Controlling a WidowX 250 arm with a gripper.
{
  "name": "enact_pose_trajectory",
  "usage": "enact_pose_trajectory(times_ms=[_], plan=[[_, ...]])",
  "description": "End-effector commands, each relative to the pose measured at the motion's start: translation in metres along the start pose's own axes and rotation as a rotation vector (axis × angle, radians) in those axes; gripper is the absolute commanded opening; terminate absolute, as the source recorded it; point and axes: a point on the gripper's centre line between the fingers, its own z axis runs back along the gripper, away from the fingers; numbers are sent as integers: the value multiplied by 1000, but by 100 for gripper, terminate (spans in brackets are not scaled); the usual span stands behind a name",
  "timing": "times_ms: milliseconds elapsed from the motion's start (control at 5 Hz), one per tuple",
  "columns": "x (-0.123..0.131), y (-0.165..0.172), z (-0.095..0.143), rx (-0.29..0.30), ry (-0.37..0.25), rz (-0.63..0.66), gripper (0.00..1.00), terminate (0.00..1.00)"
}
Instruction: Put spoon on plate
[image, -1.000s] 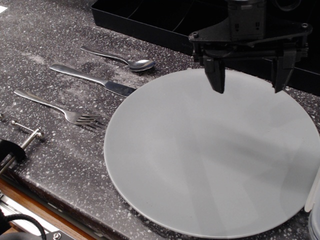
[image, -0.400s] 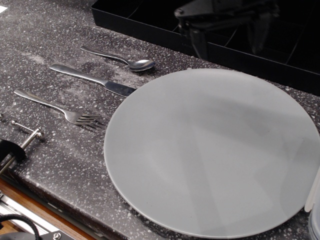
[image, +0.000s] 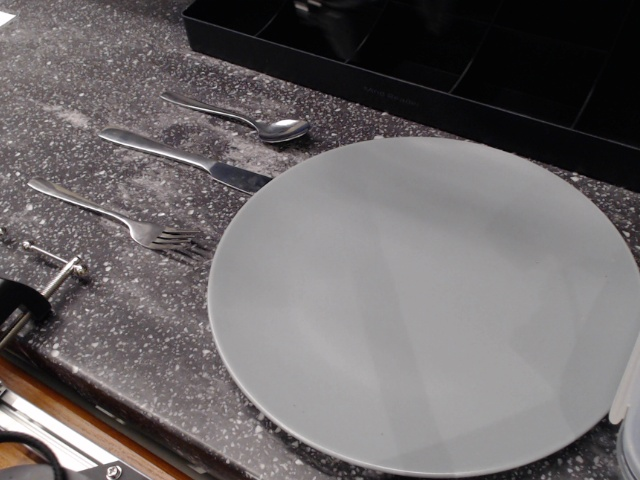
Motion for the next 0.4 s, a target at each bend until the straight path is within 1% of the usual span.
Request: enact_pose_trajectory(times_ms=[0, 200], plan=[[63, 43, 4, 69, -126, 316, 100, 0], [64, 76, -14, 209, -149, 423, 100, 0]])
